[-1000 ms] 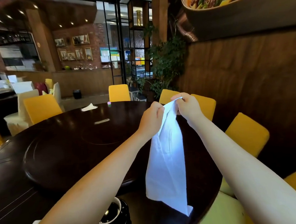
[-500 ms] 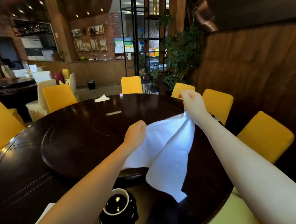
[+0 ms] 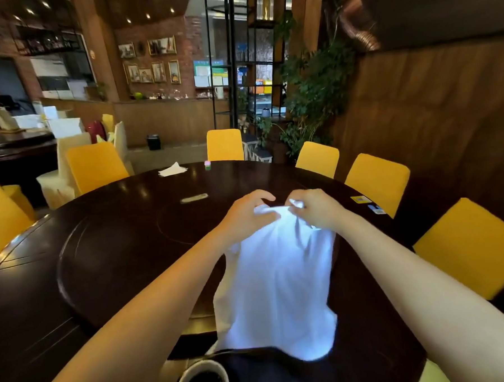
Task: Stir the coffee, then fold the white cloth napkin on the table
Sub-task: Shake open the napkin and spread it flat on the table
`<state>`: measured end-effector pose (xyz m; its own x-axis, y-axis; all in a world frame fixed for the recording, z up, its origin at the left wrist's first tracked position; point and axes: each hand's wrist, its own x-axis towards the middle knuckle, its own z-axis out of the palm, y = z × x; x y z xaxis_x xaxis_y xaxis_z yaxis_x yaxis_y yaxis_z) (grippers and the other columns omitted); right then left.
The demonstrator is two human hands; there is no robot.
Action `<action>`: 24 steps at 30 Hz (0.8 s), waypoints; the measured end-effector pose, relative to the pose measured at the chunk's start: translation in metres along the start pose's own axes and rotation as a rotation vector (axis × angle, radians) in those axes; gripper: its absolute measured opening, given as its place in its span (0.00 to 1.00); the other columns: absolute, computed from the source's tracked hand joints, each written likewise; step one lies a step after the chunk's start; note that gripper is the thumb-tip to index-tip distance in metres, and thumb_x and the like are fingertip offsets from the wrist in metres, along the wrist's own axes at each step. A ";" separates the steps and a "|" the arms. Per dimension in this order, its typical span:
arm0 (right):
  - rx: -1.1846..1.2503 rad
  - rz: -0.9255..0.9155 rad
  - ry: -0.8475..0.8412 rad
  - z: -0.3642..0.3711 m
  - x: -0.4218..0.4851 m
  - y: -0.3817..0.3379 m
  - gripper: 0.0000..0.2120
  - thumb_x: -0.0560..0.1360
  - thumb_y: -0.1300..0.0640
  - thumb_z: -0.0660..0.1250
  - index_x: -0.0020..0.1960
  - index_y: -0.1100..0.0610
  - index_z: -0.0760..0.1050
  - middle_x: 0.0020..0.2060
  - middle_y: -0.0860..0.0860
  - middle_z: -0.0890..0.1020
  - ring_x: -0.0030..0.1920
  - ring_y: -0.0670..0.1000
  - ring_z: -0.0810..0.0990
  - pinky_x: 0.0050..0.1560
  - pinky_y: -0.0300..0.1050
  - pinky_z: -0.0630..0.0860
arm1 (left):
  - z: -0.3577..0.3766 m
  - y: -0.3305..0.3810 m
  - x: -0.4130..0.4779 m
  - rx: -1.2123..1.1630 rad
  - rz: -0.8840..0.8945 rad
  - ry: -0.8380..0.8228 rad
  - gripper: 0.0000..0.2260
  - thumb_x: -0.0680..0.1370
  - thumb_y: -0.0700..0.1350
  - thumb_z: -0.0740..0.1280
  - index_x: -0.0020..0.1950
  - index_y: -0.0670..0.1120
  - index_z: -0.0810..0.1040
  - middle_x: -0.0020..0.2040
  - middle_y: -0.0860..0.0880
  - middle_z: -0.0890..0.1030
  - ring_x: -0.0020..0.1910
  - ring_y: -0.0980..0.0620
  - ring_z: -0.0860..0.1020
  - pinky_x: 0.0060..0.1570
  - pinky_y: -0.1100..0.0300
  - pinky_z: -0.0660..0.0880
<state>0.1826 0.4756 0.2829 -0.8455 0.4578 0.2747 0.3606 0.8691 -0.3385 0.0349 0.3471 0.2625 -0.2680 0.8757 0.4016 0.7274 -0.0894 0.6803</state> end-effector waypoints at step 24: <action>-0.250 0.110 -0.155 0.026 0.093 0.163 0.20 0.81 0.48 0.54 0.60 0.61 0.75 0.55 0.58 0.79 0.57 0.58 0.76 0.58 0.55 0.73 | -0.020 -0.117 0.063 -0.314 -0.728 0.388 0.08 0.80 0.40 0.61 0.51 0.38 0.77 0.46 0.42 0.75 0.47 0.45 0.76 0.38 0.62 0.81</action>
<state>0.1523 0.6549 0.2297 -0.8392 0.5342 0.1022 0.5225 0.8440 -0.1212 -0.0793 0.4030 0.2202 -0.8346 0.5480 -0.0559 0.1007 0.2516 0.9626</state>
